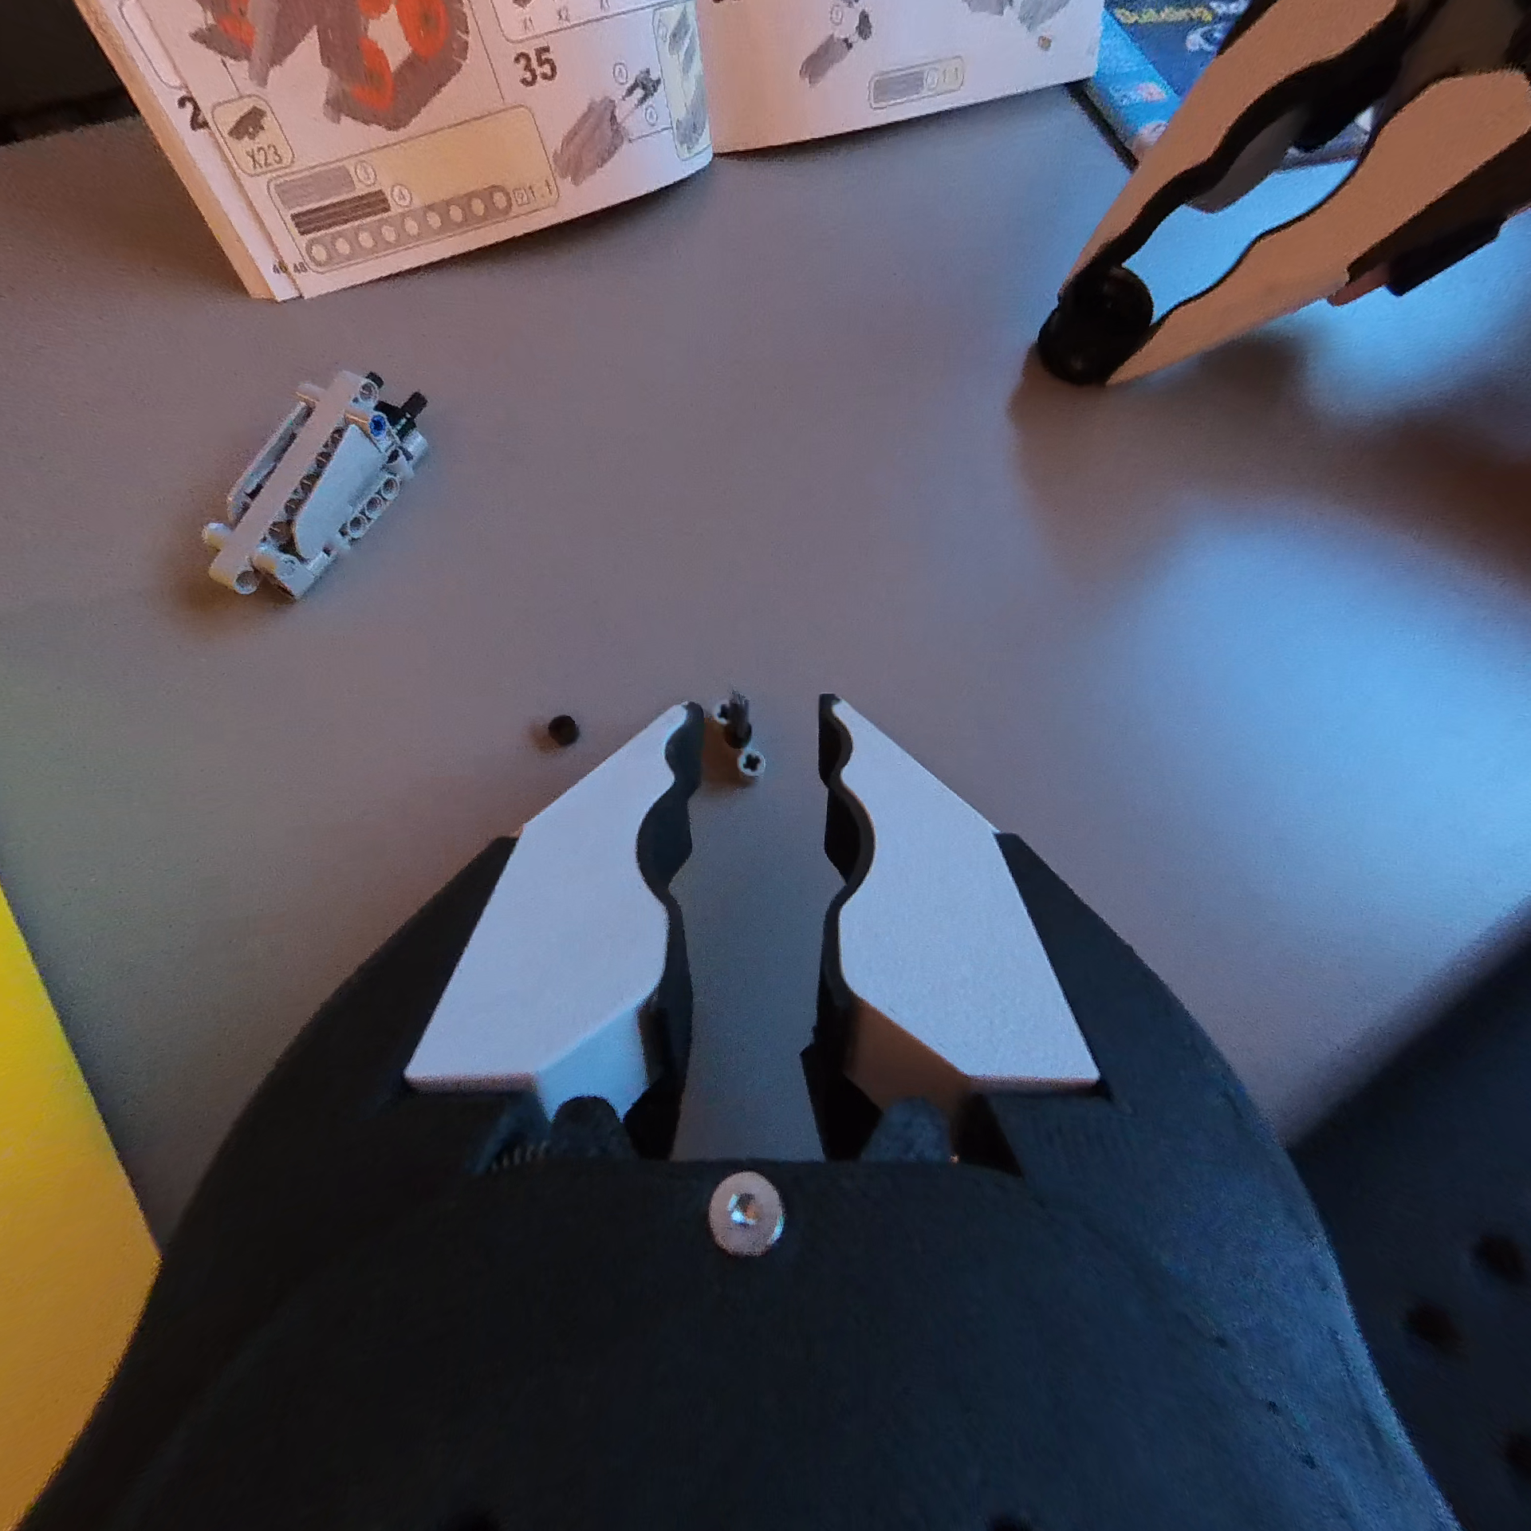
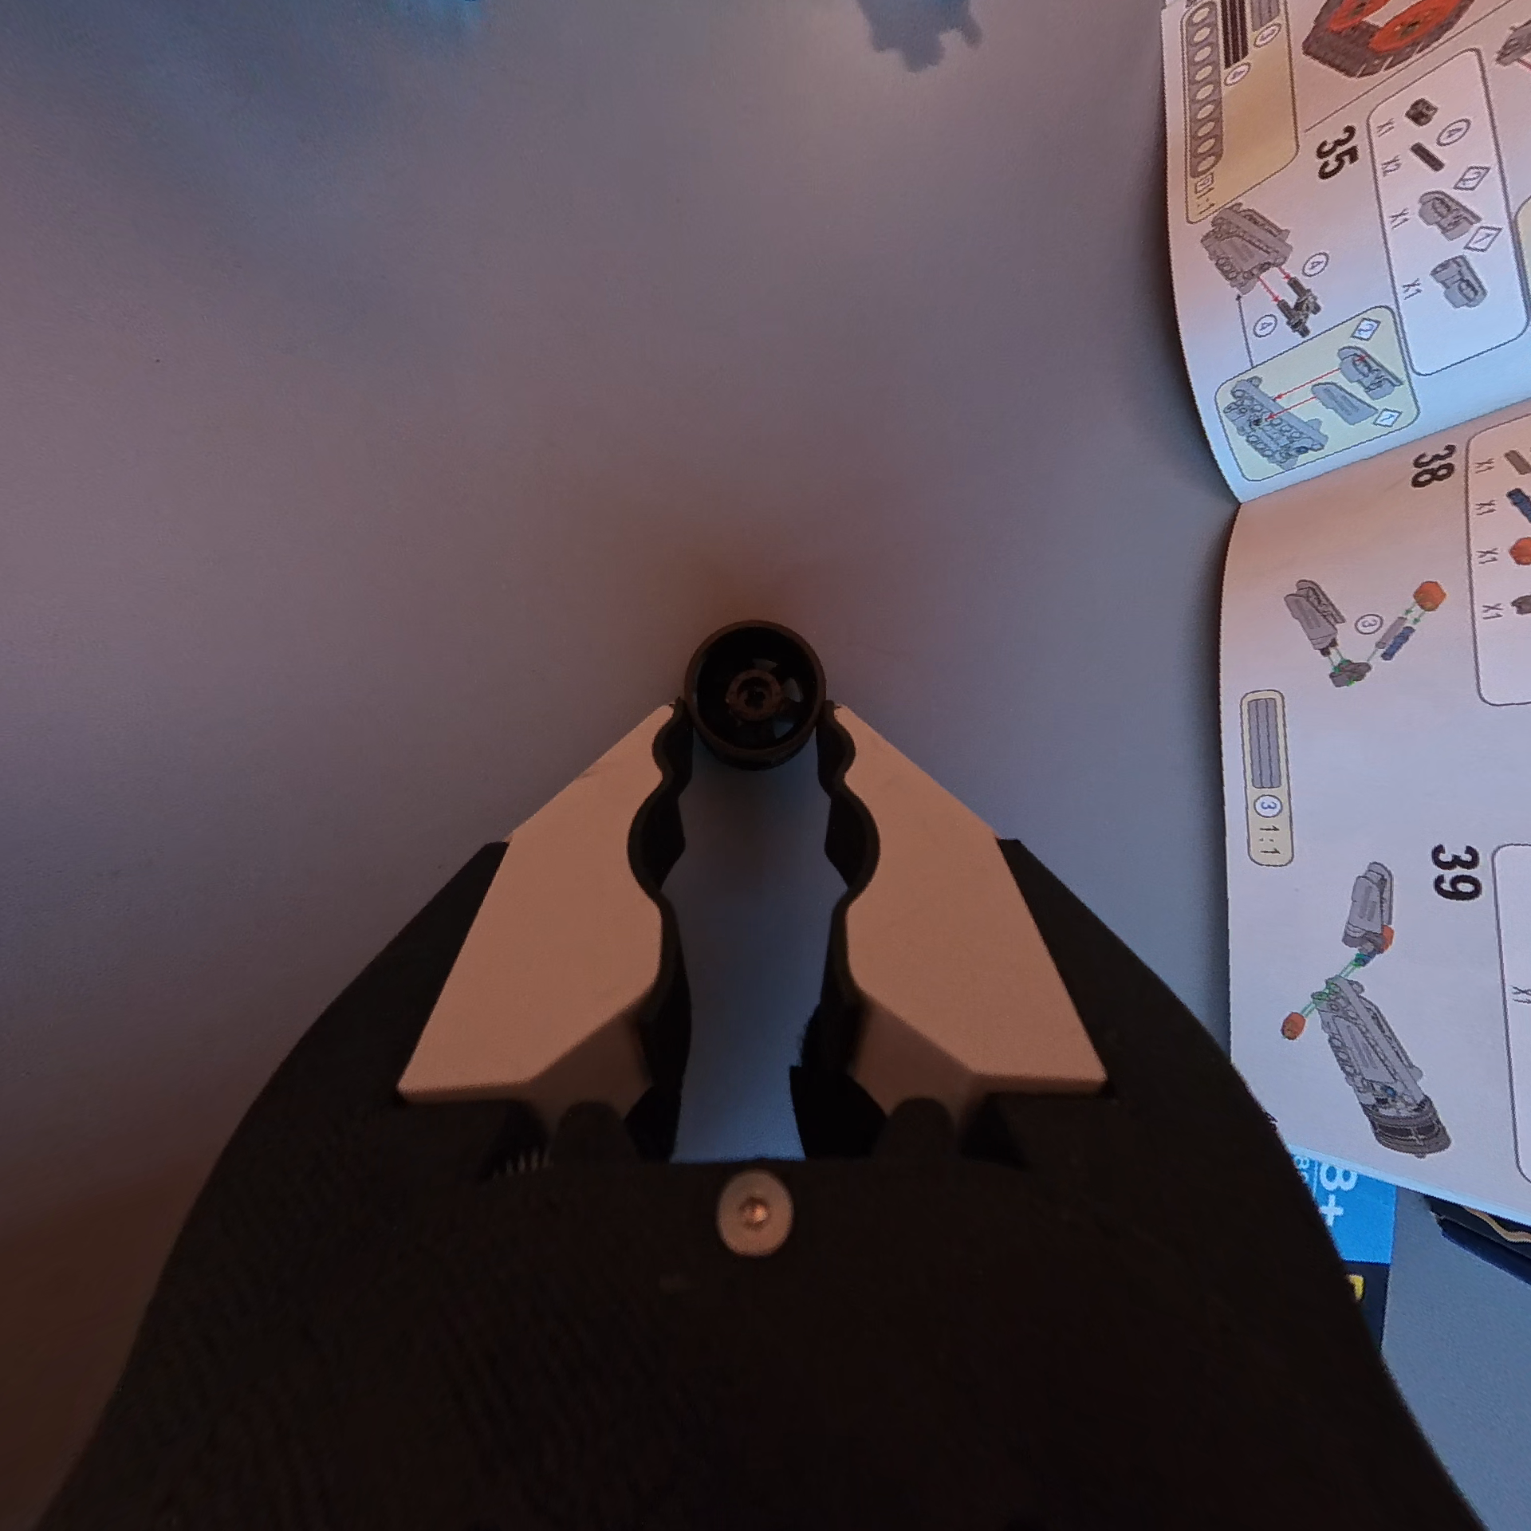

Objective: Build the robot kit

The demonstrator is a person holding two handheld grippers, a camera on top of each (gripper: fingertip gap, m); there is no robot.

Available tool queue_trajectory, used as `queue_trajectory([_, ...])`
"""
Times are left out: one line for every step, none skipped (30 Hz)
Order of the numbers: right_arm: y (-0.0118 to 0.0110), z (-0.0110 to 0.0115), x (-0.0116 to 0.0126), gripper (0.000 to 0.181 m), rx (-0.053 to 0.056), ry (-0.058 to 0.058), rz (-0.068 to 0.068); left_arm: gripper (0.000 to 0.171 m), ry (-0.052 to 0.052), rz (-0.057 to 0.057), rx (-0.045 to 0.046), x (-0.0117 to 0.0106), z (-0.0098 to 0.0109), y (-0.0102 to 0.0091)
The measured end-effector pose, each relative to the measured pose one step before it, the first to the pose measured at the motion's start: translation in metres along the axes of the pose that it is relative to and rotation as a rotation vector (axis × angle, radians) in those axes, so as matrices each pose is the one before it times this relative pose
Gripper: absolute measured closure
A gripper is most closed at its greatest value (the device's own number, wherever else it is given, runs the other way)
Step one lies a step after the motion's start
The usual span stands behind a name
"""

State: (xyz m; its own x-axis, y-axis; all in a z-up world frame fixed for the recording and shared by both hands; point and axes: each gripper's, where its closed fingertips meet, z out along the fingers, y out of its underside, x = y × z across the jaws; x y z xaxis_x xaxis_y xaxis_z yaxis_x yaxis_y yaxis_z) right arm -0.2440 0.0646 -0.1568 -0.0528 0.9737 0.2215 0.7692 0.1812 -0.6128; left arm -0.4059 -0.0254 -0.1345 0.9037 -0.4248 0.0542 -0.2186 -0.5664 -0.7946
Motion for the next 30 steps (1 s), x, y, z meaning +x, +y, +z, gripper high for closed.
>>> queue_trajectory([0.00003, -0.00008, -0.00007, 0.151, -0.0006, 0.0009, -0.0013, 0.146, 0.0111, -0.0065, 0.0024, -0.00029, 0.00258, 0.00017])
queue_trajectory([-0.00011, 0.00004, -0.00001, 0.151, -0.0007, 0.0011, -0.0017, 0.146, 0.0162, -0.0063, -0.00529, 0.00114, 0.003, 0.00155])
queue_trajectory([-0.00003, -0.00001, 0.00004, 0.151, -0.0006, 0.0008, -0.0017, 0.147, 0.0084, -0.008, -0.00442, 0.00021, 0.00262, 0.00149])
queue_trajectory([0.00002, 0.00004, 0.00003, 0.151, -0.0006, -0.0002, 0.0005, 0.149, -0.001, -0.0052, 0.00225, -0.00093, 0.002, 0.00067])
queue_trajectory([0.00012, -0.00004, -0.00011, 0.151, -0.0007, -0.0008, 0.0013, 0.152, 0.0033, -0.0027, 0.00619, -0.00028, 0.00145, 0.00001])
queue_trajectory([-0.00001, 0.00003, 0.00004, 0.151, 0.0002, -0.0005, -0.0002, 0.154, 0.0107, -0.0055, 0.00942, 0.0009, 0.00114, -0.00069])
queue_trajectory([-0.00002, 0.00001, 0.00003, 0.151, 0.0008, -0.0006, -0.0003, 0.156, 0.0111, -0.0068, 0.00743, 0.00084, 0.00085, -0.00059])
queue_trajectory([0.00006, -0.00001, -0.00004, 0.151, 0.0004, -0.0009, 0.0015, 0.156, 0.0055, -0.0049, 0.00024, -0.00007, 0.00099, 0.00032])
queue_trajectory([0.00005, -0.00001, 0.00002, 0.151, 0.0004, -0.0005, 0.0014, 0.157, -0.0013, -0.0016, -0.00044, -0.0011, 0.0008, 0.00029])
queue_trajectory([-0.00008, 0.00004, 0.00002, 0.151, 0.0005, 0.0003, 0.0002, 0.162, 0.003, 0.0056, 0.00221, -0.00001, 0.00062, 0.0001])
queue_trajectory([0.0, -0.00005, -0.00004, 0.151, -0.0003, 0.0008, -0.0006, 0.169, 0.0033, 0.0079, -0.00075, 0.00053, 0.00064, 0.00045])
queue_trajectory([0.0, -0.00002, 0.00004, 0.151, -0.0008, 0.001, -0.0013, 0.17, -0.0008, 0.0072, -0.00181, 0.00035, 0.00064, 0.00022])
queue_trajectory([-0.00004, 0.0, -0.00007, 0.151, -0.0012, 0.0008, -0.0013, 0.17, 0.0005, 0.0105, -0.00072, 0.00089, 0.00044, -0.00003])
queue_trajectory([-0.00007, -0.00005, 0.00004, 0.151, -0.0012, 0.0004, -0.0006, 0.17, -0.0013, 0.0116, -0.00012, 0.0009, 0.00053, 0.0])
queue_trajectory([0.0, 0.00003, 0.00006, 0.151, -0.0005, 0.0003, -0.0001, 0.17, -0.0057, 0.0073, -0.00217, -0.00006, 0.00056, 0.00031])
queue_trajectory([0.00008, 0.00004, -0.00007, 0.151, 0.0004, 0.0001, 0.0008, 0.169, -0.0019, 0.0035, -0.00572, 0.00022, 0.00063, 0.00074])
queue_trajectory([-0.00001, 0.00003, 0.00005, 0.151, 0.0009, -0.0002, 0.0015, 0.168, 0.0015, 0.0021, -0.00542, 0.00048, 0.00078, 0.00057])
queue_trajectory([0.00004, 0.0, 0.00004, 0.151, 0.0005, -0.0004, 0.0015, 0.168, -0.0001, 0.0022, -0.00151, 0.00012, 0.00043, 0.00009])
queue_trajectory([-0.00009, -0.00006, -0.00001, 0.151, 0.0002, 0.0, 0.0006, 0.168, -0.0009, -0.0002, -0.00169, -0.00022, 0.00026, 0.00007])
queue_trajectory([0.00005, 0.00006, -0.00004, 0.151, -0.0001, 0.0005, -0.0001, 0.168, 0.0013, -0.0024, -0.0012, -0.00021, 0.00032, 0.00006])
queue_trajectory([-0.00006, -0.00008, 0.00011, 0.151, 0.0, 0.0005, -0.0002, 0.168, 0.0038, -0.0037, 0.00003, 0.00006, 0.00008, -0.00002])
queue_trajectory([0.0, 0.0, 0.0, 0.151, 0.0, 0.0001, 0.0003, 0.168, 0.0056, -0.0058, 0.00037, 0.00002, 0.00006, -0.00009])
queue_trajectory([0.00009, -0.00005, 0.00002, 0.151, 0.0001, -0.0002, 0.0007, 0.167, 0.0091, -0.0066, 0.00015, 0.00055, 0.0001, 0.00001])
queue_trajectory([-0.00002, 0.00003, 0.00005, 0.151, 0.0003, -0.0002, 0.0004, 0.166, 0.0098, -0.007, 0.00039, 0.00047, 0.00008, -0.00005])
queue_trajectory([0.00007, 0.00007, 0.0, 0.151, 0.0006, -0.0003, 0.0004, 0.165, 0.0075, -0.0069, 0.00014, 0.00027, -0.00003, -0.00006])
queue_trajectory([0.00001, 0.00001, 0.00002, 0.151, 0.0007, -0.0006, 0.0011, 0.164, 0.0075, -0.0051, 0.00053, 0.00042, -0.00005, -0.00005])
queue_trajectory([0.00005, 0.0, -0.00003, 0.151, 0.0005, -0.0007, 0.0017, 0.163, 0.0071, -0.0036, 0.00033, 0.00048, -0.00005, -0.00001])
queue_trajectory([0.00001, -0.00001, -0.00002, 0.151, 0.0006, -0.0003, 0.0011, 0.163, 0.0041, -0.0011, 0.0003, 0.00048, -0.00007, 0.0])
queue_trajectory([-0.00001, -0.00002, -0.00002, 0.151, 0.0006, 0.0002, 0.0007, 0.162, 0.0003, 0.0023, 0.00004, 0.00031, -0.00011, 0.00003])
queue_trajectory([-0.00004, 0.0, 0.00003, 0.151, 0.0002, 0.0007, -0.0004, 0.161, -0.0016, 0.0049, 0.00023, 0.00047, -0.00012, 0.00014])
